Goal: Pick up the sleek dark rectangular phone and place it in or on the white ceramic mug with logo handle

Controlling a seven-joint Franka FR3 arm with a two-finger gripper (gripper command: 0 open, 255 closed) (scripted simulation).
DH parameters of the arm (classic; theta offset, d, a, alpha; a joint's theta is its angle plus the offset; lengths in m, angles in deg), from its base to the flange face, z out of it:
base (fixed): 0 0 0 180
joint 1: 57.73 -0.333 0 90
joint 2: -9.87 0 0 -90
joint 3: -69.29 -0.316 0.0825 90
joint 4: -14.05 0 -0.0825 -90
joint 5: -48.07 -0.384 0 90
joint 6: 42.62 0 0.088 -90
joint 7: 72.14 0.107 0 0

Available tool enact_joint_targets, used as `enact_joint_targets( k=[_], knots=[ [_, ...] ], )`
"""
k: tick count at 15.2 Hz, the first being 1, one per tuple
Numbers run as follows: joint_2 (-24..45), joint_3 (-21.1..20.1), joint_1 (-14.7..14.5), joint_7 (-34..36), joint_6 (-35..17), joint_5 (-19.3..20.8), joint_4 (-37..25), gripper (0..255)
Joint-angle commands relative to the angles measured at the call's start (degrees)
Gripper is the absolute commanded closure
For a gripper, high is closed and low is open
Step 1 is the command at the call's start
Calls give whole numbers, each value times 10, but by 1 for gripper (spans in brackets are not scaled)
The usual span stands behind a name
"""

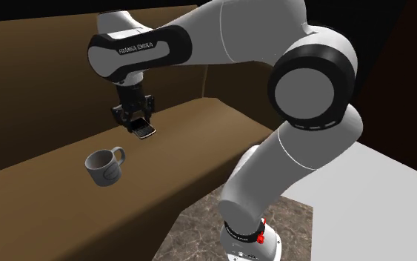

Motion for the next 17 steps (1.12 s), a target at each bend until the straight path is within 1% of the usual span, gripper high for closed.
enact_joint_targets(
  k=[1,5,10,17],
  knots=[
    [42,-14,-9,19,-5,-7,-37,255],
    [114,-38,-23,54,-9,-14,-107,255],
    [203,-62,-39,95,-2,-14,-204,255],
    [210,-63,-39,94,-56,-14,-157,255]
  ],
)
